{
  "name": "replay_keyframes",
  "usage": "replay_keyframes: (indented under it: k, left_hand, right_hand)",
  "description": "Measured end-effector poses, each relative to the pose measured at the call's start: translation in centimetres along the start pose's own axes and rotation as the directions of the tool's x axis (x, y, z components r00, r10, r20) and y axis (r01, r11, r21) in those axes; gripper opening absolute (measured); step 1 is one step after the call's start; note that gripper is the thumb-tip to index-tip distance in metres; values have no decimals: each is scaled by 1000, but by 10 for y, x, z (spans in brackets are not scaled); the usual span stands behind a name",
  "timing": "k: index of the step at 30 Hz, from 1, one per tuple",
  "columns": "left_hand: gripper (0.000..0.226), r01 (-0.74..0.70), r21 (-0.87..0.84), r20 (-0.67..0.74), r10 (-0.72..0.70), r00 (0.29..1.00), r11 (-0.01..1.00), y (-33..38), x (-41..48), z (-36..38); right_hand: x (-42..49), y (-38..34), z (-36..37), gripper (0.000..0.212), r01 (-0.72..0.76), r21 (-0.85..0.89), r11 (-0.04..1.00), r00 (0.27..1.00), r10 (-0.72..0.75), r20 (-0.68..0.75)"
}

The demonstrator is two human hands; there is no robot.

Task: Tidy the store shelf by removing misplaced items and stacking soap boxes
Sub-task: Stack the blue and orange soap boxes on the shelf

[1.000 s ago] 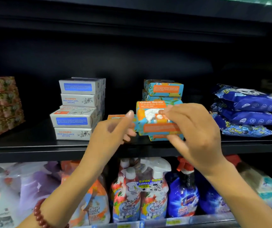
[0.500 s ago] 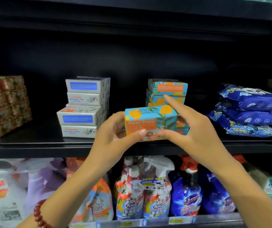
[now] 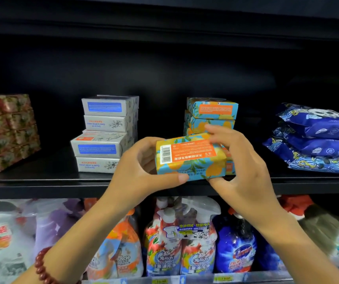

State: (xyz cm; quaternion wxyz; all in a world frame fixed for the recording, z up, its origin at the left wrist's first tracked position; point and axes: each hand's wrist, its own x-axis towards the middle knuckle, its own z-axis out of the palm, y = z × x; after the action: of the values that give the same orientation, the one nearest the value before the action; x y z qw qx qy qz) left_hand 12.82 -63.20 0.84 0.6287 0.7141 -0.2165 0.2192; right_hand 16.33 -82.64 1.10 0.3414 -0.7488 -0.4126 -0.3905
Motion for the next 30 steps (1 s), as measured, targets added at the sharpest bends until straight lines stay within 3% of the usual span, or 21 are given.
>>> replay_keyframes:
  k: [3, 5, 7, 9, 12, 14, 18, 21, 23, 26, 30]
  left_hand:
    - [62, -95, 98, 0, 96, 995, 991, -2, 0, -4]
    - [65, -170, 182, 33, 167, 985, 968, -4, 1, -7]
    - [66, -238, 259, 70, 227, 971, 936, -6, 1, -8]
    - [63, -283, 306, 86, 270, 959, 909, -9, 1, -7]
    - [61, -319, 368, 97, 305, 947, 874, -14, 0, -9]
    - [73, -304, 389, 104, 286, 953, 870, -17, -1, -12]
    - [97, -95, 230, 84, 77, 993, 969, -12, -5, -14]
    - [77, 46, 109, 50, -51, 997, 993, -5, -2, -12]
    - [71, 61, 95, 45, -65, 997, 994, -4, 0, -11]
    - [68, 23, 147, 0, -24, 1000, 989, -5, 1, -13]
    - [67, -27, 321, -126, 71, 989, 947, 0, 3, -20]
  right_hand:
    - [4, -6, -6, 100, -294, 105, 950, 944, 271, 190]
    - [6, -6, -8, 116, -384, 151, 911, 899, 331, 287]
    - [10, -5, -7, 113, -429, 191, 883, 882, 362, 303]
    - [15, -5, -7, 96, -458, 232, 858, 876, 390, 285]
    - [18, -4, -8, 63, -404, 198, 893, 899, 348, 267]
    - [17, -5, -7, 51, -350, 201, 915, 929, 311, 199]
    - [12, -5, 1, 41, -41, 3, 999, 999, 41, 1]
    - [9, -2, 8, 36, 76, 23, 997, 996, -74, -55]
    - [5, 0, 13, 40, 122, 24, 992, 989, -120, -81]
    - [1, 5, 20, 44, 132, -15, 991, 989, -133, -59]
    - [-6, 10, 20, 41, -19, -2, 1000, 998, 18, -65]
